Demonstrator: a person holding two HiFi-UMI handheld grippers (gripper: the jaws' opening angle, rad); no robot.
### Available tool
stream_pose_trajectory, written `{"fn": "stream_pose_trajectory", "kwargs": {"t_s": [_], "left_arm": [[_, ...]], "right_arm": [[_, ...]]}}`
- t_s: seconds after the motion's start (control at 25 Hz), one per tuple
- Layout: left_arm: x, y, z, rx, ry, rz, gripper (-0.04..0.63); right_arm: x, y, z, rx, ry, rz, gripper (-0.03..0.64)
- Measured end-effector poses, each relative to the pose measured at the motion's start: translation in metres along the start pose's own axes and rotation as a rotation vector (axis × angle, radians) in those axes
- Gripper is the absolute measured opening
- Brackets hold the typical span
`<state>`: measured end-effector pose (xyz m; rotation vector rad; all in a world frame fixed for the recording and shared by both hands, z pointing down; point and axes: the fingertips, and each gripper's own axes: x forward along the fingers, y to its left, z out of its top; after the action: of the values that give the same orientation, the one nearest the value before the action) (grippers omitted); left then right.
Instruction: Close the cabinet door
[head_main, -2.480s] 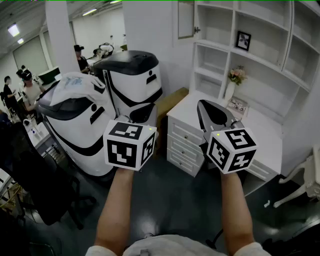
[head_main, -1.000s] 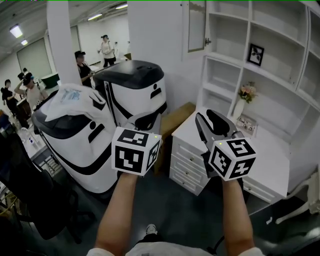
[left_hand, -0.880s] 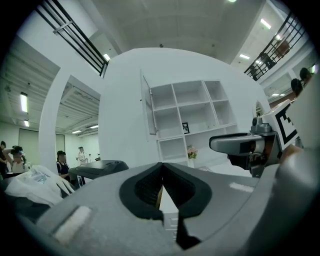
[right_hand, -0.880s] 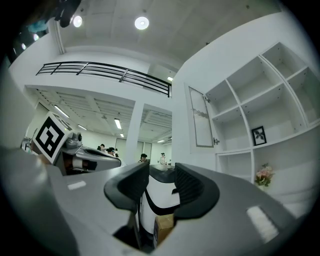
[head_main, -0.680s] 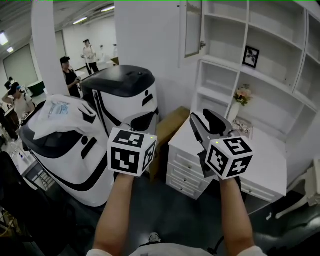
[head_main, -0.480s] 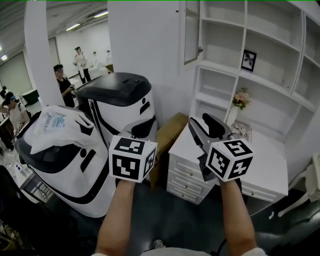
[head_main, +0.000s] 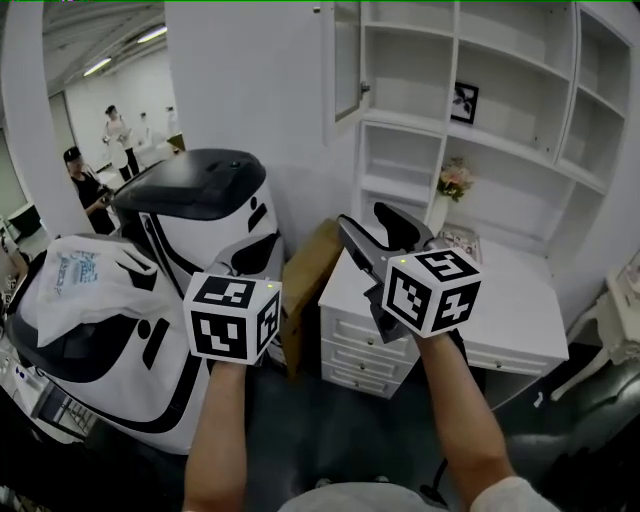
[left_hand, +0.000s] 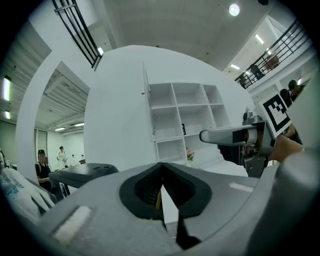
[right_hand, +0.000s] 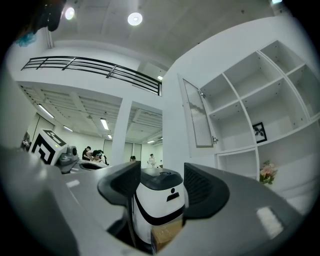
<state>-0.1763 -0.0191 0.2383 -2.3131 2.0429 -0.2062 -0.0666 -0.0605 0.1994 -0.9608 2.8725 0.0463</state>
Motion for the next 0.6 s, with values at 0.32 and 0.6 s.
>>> {"fn": "stream_pose_trajectory", "kwargs": {"t_s": [0.32,0.6], "left_arm": [[0.013,0.015,-0.01,-0.01,0.005,-0.002,0.0],[0.052,0.027,-0.005,0.007,0.0,0.002,0.0]], "right_arm": [[0.02,-0.008,-0.001,-0.013,-0.013,-0.014,0.268],[0.051,-0.034,0.001,-0.011,-0.035,-0.007,0.278]]}}
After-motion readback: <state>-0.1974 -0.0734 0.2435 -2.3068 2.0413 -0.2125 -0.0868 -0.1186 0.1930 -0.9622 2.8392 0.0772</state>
